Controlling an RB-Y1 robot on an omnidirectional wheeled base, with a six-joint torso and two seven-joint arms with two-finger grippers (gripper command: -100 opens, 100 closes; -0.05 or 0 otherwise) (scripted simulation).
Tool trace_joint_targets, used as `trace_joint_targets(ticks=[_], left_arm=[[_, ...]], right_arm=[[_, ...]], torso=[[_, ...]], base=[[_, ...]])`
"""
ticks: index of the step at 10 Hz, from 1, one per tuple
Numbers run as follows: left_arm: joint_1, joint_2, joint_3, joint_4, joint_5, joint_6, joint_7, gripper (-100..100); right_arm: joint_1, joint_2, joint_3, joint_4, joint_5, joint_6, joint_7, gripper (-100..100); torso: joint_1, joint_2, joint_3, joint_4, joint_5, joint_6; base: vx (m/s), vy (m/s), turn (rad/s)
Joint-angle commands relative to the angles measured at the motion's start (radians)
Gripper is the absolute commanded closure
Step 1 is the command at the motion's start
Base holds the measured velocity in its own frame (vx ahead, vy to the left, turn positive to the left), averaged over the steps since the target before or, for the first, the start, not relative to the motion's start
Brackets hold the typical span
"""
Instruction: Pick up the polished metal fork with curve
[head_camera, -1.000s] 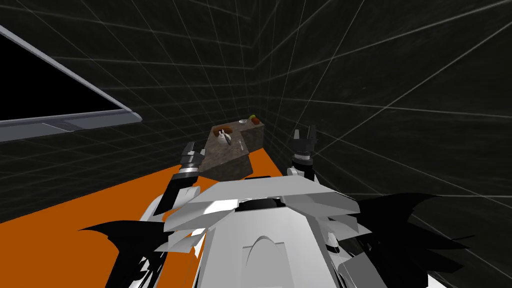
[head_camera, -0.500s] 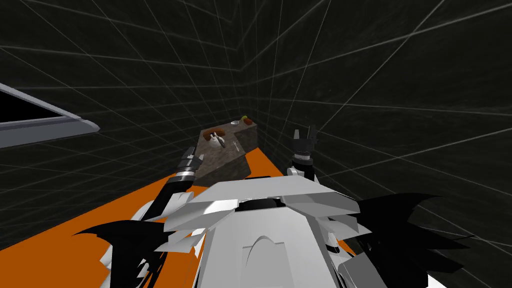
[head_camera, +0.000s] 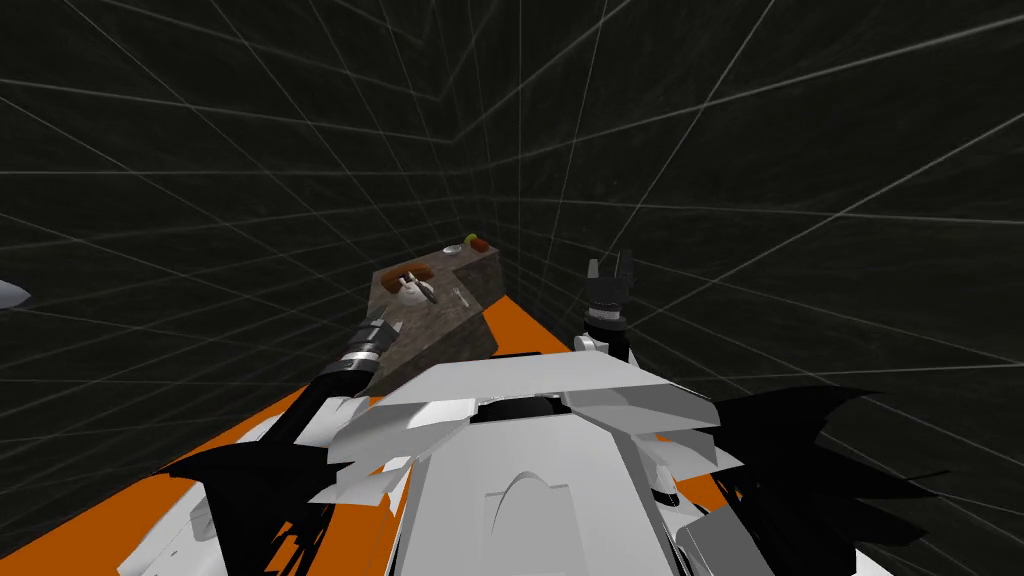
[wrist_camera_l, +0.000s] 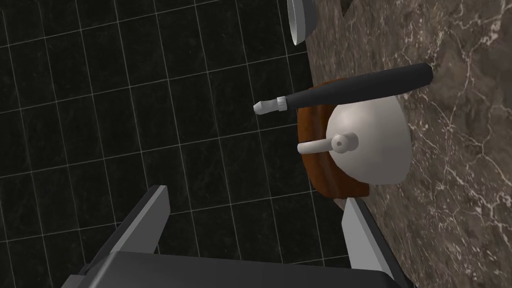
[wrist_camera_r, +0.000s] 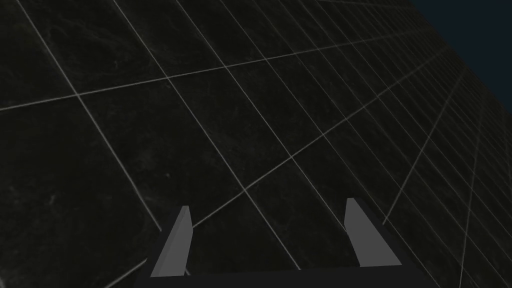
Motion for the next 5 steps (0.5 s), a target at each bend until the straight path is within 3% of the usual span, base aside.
trace_joint_targets(ticks=[1, 2, 3, 4, 5], left_arm=[[0.012, 0.033, 0.011, 0.005, 0.016, 0.044, 0.007, -100], [0.043, 0.070, 0.022, 0.013, 0.038, 0.072, 0.012, -100], [0.043, 0.070, 0.022, 0.013, 0.038, 0.088, 0.012, -100], [0.074, 0.107, 0.032, 0.021, 0.060, 0.129, 0.017, -100], [0.074, 0.107, 0.032, 0.021, 0.060, 0.132, 0.017, -100]], right_arm=[[0.000, 0.000, 0.000, 0.000, 0.000, 0.000, 0.000, 0], [0.000, 0.000, 0.000, 0.000, 0.000, 0.000, 0.000, 0], [0.000, 0.000, 0.000, 0.000, 0.000, 0.000, 0.000, 0], [0.000, 0.000, 0.000, 0.000, 0.000, 0.000, 0.000, 0], [0.000, 0.000, 0.000, 0.000, 0.000, 0.000, 0.000, 0]], torso=[[0.000, 0.000, 0.000, 0.000, 0.000, 0.000], [0.000, -0.001, 0.000, 0.000, 0.000, 0.000], [0.000, -0.001, -0.001, 0.000, 0.000, 0.000], [-0.001, -0.001, -0.001, 0.000, 0.000, -0.001], [-0.001, -0.002, -0.001, 0.000, 0.000, 0.000]], base=[[-0.022, 0.054, -0.342], [-0.019, 0.045, -0.402], [-0.017, 0.037, -0.260], [-0.011, 0.032, -0.402], [-0.005, 0.032, -0.245]])
